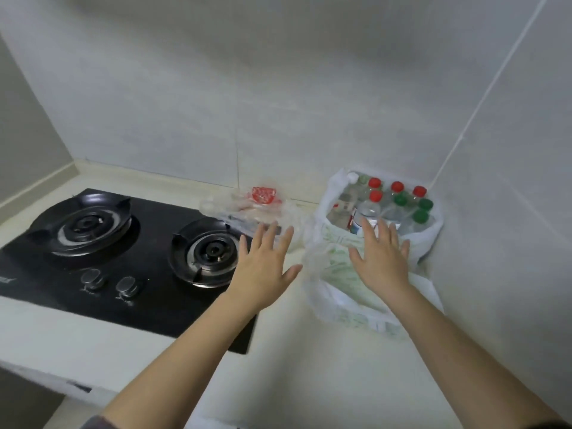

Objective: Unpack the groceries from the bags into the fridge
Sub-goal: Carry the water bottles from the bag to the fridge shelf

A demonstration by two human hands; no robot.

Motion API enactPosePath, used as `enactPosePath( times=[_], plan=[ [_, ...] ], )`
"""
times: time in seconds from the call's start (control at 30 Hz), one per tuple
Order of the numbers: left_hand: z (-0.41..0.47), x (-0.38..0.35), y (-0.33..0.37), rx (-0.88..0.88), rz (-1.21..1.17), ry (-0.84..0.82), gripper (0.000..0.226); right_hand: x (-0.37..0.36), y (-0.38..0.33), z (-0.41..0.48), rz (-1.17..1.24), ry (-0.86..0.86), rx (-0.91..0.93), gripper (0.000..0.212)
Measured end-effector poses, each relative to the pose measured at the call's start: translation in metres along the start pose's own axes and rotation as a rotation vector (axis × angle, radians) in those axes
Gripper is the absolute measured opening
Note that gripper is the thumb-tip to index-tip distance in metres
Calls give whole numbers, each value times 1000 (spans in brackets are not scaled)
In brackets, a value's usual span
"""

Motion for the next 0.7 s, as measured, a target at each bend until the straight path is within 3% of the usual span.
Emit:
enactPosePath(
  times=[0.37, 0.5, 0.7],
  plan=[
    [205, -37, 99, -197, 72, -82, 71, 18, 95, 137, -135, 39, -296, 57],
    [260, -55, 116, -251, 173, -104, 67, 12, 105, 162, -243, -27, -294, 47],
    [313, -79, 125, -174, 168, -158, 51, -3, 112, 183, -328, -139, -278, 41]
  ],
)
Point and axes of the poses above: each hand's wrist, its own z-axis towards the middle knuckle, its own x-axis out of the back of the hand, y = z × x, the point moved 3 cm from there along z, towards the middle knuckle, and after that the axes turned 7 degrees about -x, right-handed, at the moved point
